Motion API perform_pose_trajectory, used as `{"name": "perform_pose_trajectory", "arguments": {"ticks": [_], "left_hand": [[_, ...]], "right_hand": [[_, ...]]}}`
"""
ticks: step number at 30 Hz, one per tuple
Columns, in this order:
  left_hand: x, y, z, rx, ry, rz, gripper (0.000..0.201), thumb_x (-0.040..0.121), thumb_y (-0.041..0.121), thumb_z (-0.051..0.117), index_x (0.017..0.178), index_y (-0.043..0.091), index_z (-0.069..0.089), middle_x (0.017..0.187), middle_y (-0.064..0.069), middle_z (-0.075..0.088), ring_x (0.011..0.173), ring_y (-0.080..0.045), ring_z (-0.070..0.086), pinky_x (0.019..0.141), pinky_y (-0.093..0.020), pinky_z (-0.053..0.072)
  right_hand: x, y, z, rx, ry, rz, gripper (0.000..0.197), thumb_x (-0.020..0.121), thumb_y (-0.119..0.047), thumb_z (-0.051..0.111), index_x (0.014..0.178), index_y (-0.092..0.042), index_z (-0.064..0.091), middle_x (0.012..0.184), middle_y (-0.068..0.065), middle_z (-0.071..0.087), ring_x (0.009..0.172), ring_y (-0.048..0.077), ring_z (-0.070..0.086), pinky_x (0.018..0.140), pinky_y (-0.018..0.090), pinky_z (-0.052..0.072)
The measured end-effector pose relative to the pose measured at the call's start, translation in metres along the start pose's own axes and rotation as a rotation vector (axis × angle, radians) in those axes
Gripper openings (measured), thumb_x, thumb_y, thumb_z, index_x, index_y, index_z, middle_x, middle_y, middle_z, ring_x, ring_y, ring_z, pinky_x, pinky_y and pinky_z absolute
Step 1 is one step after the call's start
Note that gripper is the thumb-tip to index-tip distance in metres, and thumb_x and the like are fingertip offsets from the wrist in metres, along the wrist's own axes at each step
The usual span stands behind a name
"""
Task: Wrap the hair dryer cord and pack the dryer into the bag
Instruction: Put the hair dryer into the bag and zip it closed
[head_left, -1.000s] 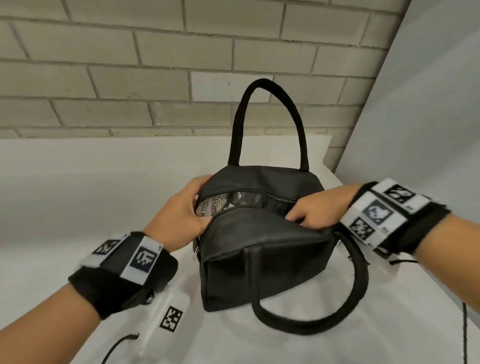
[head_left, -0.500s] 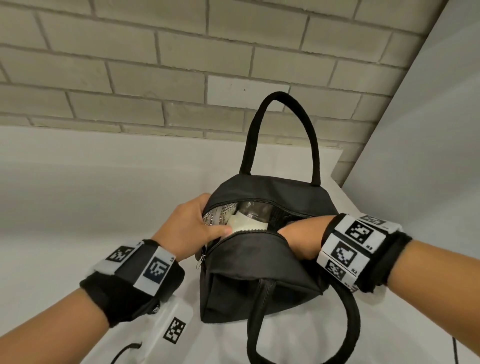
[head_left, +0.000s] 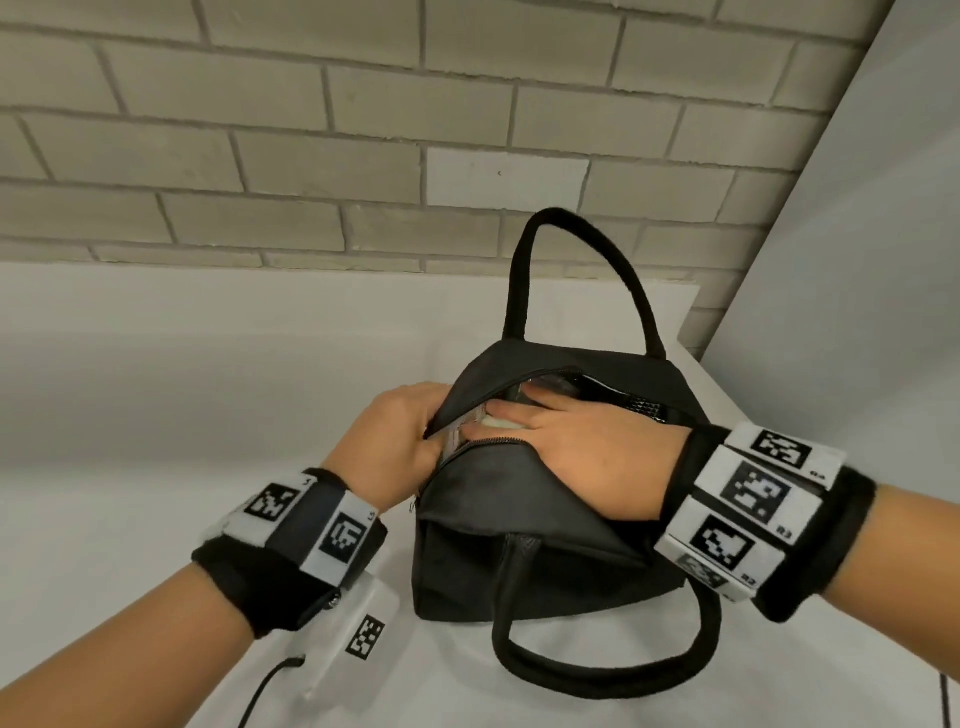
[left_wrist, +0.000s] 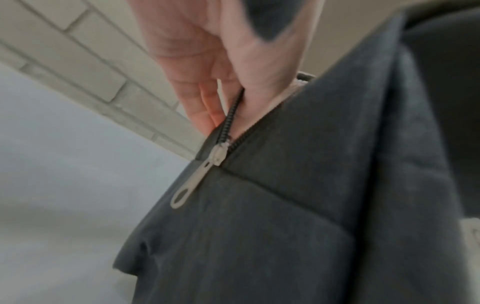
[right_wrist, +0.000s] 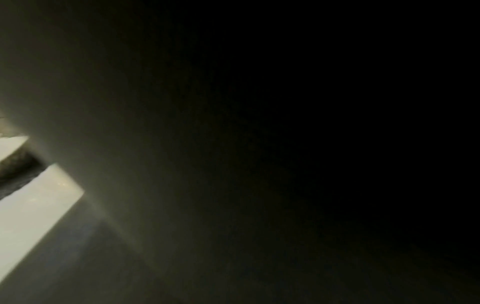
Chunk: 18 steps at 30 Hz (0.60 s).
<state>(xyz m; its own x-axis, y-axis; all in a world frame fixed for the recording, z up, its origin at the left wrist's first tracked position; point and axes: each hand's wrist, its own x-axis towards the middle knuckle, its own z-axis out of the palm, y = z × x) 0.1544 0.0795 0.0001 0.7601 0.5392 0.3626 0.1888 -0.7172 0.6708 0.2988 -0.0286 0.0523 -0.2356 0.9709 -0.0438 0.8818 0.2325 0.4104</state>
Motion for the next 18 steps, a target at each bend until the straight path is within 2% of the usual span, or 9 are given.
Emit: {"name": "perform_pose_trajectory", "arguments": {"ticks": [2,3,4,6,7,9,12,14,18], "left_hand": [[-0.001,-0.002,0.004,0.14,0.037,0.079,0.038,0.077,0.009,0.048,0.112,0.015,0.06,0.113,-0.006,0.066,0.1,-0.025,0.059,0.088,-0.031,0.045],[-0.001,-0.006,0.007,0.173,0.058,0.073,0.044,0.077,0.006,0.048,0.12,0.014,0.055,0.123,-0.009,0.06,0.108,-0.03,0.055,0.095,-0.038,0.043],[-0.001,-0.008,0.009,0.182,0.083,0.046,0.048,0.078,0.003,0.049,0.125,0.013,0.051,0.129,-0.012,0.055,0.113,-0.033,0.051,0.099,-0.042,0.041],[-0.001,-0.008,0.008,0.136,0.097,-0.025,0.053,0.082,0.0,0.051,0.132,0.014,0.042,0.131,-0.011,0.048,0.118,-0.03,0.046,0.102,-0.033,0.036],[-0.003,-0.008,0.006,0.072,0.071,-0.076,0.057,0.084,0.003,0.053,0.136,0.018,0.036,0.129,-0.007,0.046,0.116,-0.025,0.046,0.099,-0.026,0.034],[-0.011,-0.005,0.0,-0.157,-0.016,-0.268,0.067,0.08,0.017,0.057,0.138,0.028,0.026,0.124,0.003,0.044,0.11,-0.018,0.046,0.095,-0.025,0.037],[-0.039,-0.012,-0.001,-0.548,-0.021,-0.602,0.061,0.07,0.033,0.051,0.13,0.031,0.042,0.125,0.003,0.054,0.11,-0.014,0.053,0.09,-0.032,0.045],[-0.058,-0.016,0.003,-0.635,-0.051,-0.756,0.035,0.084,0.032,0.048,0.117,0.024,0.054,0.116,-0.003,0.06,0.103,-0.018,0.058,0.083,-0.032,0.049],[-0.072,-0.018,0.012,-0.634,-0.054,-0.758,0.021,0.091,0.019,0.048,0.082,0.009,0.064,0.088,-0.011,0.066,0.076,-0.021,0.062,0.065,-0.025,0.054]], "right_hand": [[0.002,0.002,-0.002,0.283,-0.1,-0.036,0.037,0.086,-0.032,0.054,0.119,-0.017,0.058,0.133,-0.001,0.055,0.123,0.018,0.048,0.108,0.021,0.017],[0.003,0.005,-0.003,0.407,-0.104,-0.076,0.036,0.091,-0.021,0.045,0.126,-0.015,0.051,0.138,0.006,0.048,0.128,0.023,0.042,0.112,0.024,0.013],[0.002,0.007,-0.006,0.549,-0.122,-0.04,0.035,0.091,-0.016,0.04,0.123,-0.014,0.054,0.134,0.009,0.052,0.125,0.023,0.045,0.113,0.03,0.02],[-0.008,0.015,-0.017,0.79,-0.062,0.029,0.031,0.091,-0.011,0.038,0.111,-0.014,0.062,0.11,0.001,0.065,0.103,0.009,0.058,0.098,0.026,0.041],[-0.015,0.018,-0.026,0.895,-0.043,0.074,0.03,0.092,-0.009,0.039,0.108,-0.019,0.063,0.102,-0.007,0.067,0.095,0.0,0.059,0.092,0.017,0.043],[-0.028,0.023,-0.041,1.107,0.016,0.111,0.028,0.09,-0.015,0.044,0.104,-0.031,0.063,0.093,-0.016,0.069,0.093,-0.004,0.06,0.088,0.011,0.044],[-0.044,0.024,-0.061,1.182,0.137,0.116,0.029,0.083,-0.025,0.042,0.102,-0.034,0.062,0.098,-0.013,0.07,0.093,0.002,0.064,0.088,0.016,0.048],[-0.05,0.02,-0.07,1.051,0.207,0.103,0.027,0.085,-0.028,0.043,0.103,-0.036,0.061,0.099,-0.017,0.07,0.094,-0.003,0.063,0.089,0.015,0.046],[-0.046,-0.005,-0.085,0.814,0.194,-0.008,0.026,0.083,-0.039,0.049,0.106,-0.036,0.061,0.105,-0.021,0.066,0.1,-0.009,0.055,0.091,0.011,0.04]]}}
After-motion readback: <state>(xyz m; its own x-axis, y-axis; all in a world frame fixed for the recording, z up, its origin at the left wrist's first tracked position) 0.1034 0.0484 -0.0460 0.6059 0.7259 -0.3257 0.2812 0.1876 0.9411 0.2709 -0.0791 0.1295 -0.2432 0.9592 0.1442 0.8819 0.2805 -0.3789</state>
